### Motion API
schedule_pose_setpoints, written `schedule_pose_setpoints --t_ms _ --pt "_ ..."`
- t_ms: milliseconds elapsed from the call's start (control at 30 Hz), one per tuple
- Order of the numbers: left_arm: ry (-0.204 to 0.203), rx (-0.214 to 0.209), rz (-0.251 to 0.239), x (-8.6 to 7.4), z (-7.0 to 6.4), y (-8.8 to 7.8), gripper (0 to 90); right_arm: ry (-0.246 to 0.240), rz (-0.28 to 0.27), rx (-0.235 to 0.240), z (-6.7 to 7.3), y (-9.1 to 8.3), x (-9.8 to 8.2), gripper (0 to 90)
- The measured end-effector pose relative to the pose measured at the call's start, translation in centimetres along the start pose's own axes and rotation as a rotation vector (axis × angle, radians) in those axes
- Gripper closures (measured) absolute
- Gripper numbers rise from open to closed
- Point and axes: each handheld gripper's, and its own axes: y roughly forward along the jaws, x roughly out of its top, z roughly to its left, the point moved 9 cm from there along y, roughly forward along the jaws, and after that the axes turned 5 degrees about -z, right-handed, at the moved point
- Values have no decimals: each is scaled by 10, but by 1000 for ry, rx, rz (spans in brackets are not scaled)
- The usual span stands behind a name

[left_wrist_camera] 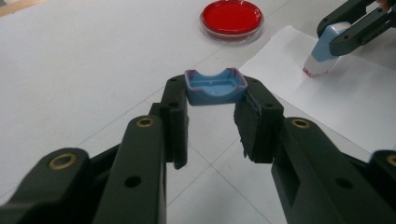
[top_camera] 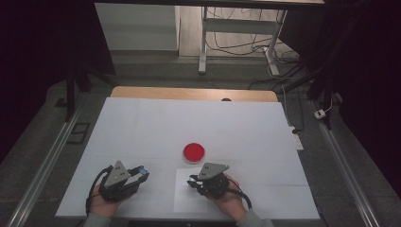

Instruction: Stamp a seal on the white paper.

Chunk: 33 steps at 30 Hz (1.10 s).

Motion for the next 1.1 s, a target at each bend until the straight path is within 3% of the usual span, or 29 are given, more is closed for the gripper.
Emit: schedule_pose_setpoints --t_ms 800,1100 --pt "-1 1 1 0 0 1 654 8 -6 6 -1 -1 1 762" --pt "-2 1 -2 0 1 0 654 77 -115 23 -7 -17 18 760"
